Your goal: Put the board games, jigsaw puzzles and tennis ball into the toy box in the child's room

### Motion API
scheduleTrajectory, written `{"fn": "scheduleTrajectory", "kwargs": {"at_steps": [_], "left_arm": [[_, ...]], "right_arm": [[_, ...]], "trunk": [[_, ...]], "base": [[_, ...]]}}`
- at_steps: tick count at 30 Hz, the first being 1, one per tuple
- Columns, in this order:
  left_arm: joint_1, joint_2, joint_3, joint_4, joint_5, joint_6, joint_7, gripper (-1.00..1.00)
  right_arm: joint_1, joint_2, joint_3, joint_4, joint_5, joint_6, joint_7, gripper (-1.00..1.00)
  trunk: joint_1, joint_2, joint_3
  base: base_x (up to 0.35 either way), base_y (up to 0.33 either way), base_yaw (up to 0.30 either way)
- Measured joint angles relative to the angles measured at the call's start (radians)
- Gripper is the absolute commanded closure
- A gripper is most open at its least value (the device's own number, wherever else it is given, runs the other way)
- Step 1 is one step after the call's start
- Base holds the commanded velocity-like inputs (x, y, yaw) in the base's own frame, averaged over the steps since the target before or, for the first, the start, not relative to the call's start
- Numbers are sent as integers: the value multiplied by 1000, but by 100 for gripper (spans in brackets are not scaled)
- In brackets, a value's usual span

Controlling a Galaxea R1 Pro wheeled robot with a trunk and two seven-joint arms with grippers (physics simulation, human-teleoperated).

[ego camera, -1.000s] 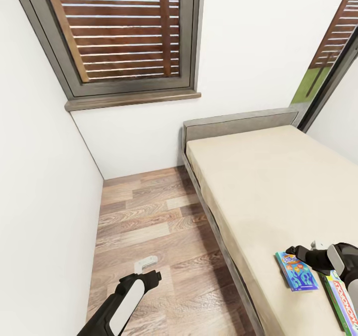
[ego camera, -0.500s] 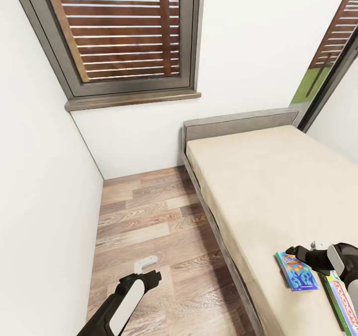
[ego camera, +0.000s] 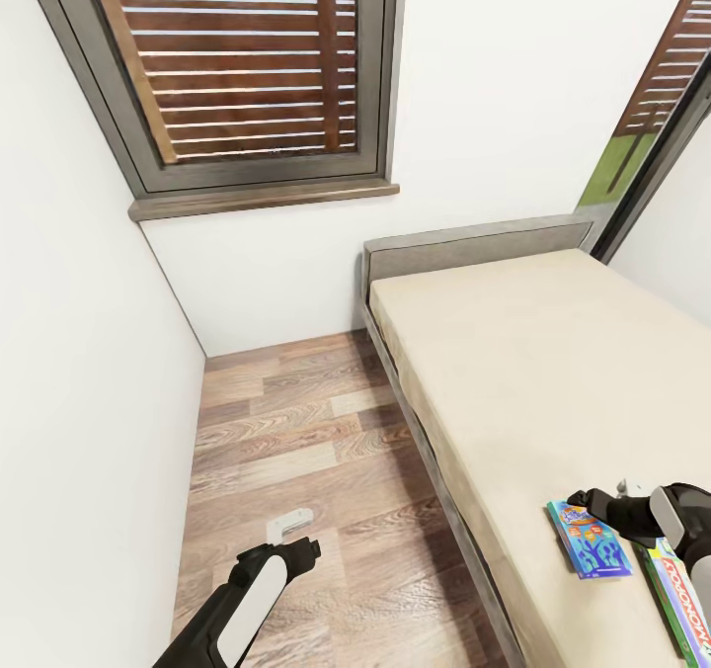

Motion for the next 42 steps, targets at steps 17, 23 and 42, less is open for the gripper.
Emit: {"fn": "scheduleTrajectory", "kwargs": {"at_steps": [17, 23, 42], "left_arm": [[0, 0, -1, 0, 0, 0, 0, -100], [0, 0, -1, 0, 0, 0, 0, -100], [0, 0, -1, 0, 0, 0, 0, -100]], "right_arm": [[3, -41, -4, 0, 2, -2, 179, -100], [5, -60, -4, 0, 4, -3, 256, -100], [9, -78, -5, 1, 5, -4, 331, -100]], "trunk": [[0, 0, 0], [0, 0, 0], [0, 0, 0]], "base": [[0, 0, 0], [0, 0, 0], [0, 0, 0]]}}
